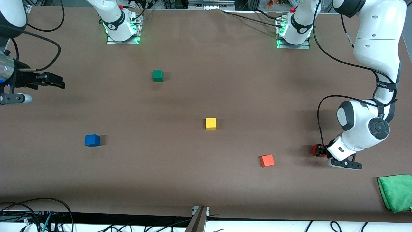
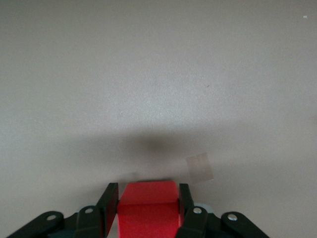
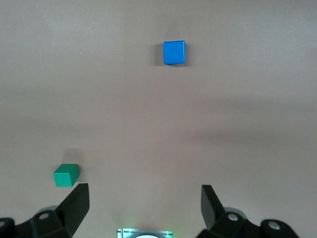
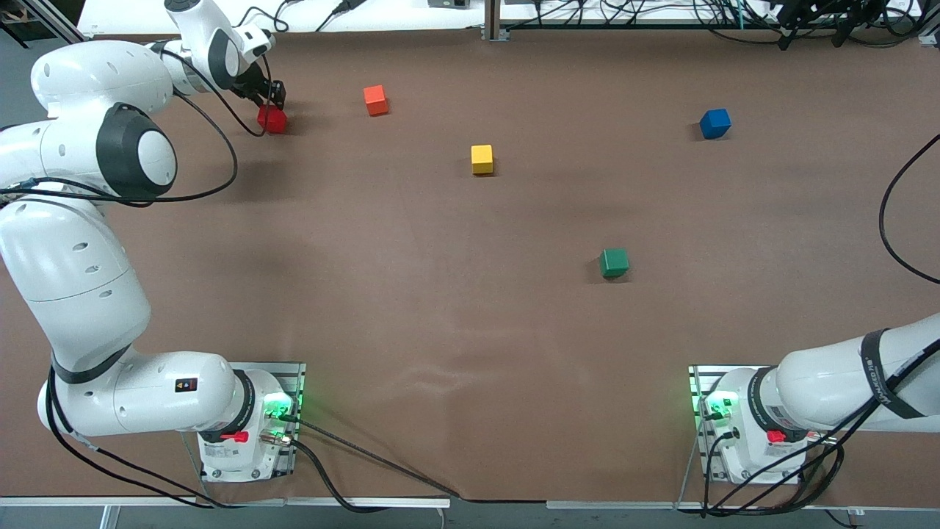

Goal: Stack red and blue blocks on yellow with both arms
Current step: 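Lift the red cube with the left gripper while the right gripper reaches the blue cube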

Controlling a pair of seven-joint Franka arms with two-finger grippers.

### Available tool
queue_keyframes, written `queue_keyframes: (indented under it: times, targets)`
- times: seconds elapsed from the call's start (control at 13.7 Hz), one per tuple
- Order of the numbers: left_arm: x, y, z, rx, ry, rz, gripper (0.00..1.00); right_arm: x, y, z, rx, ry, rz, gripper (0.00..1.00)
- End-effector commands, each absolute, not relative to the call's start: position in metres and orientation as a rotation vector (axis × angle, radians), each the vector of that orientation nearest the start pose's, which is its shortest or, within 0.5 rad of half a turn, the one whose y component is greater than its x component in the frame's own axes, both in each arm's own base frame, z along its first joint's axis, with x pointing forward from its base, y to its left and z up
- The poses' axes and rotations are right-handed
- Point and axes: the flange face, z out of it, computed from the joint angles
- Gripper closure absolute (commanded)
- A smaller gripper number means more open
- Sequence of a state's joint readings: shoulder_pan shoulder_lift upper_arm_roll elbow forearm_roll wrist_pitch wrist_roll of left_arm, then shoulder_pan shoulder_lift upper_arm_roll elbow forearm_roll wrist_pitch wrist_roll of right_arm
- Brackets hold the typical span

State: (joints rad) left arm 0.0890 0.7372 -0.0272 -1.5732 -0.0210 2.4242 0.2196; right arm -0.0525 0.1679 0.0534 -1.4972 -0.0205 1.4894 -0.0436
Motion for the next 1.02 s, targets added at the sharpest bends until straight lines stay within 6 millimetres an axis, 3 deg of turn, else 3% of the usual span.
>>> queue_keyframes:
  times: [0.0,0.58,0.95]
  targets:
    - [0.716,0.049,0.220,-3.147,0.210,-0.193,0.94,0.599,-0.007,0.552,-3.140,-0.068,0.278,0.00]
    - [0.715,0.049,0.224,-3.152,0.171,-0.180,1.00,0.617,-0.019,0.523,-3.139,-0.038,0.256,0.00]
    - [0.711,0.041,0.255,-3.166,0.096,-0.109,1.00,0.623,-0.035,0.513,-3.133,-0.041,0.250,0.00]
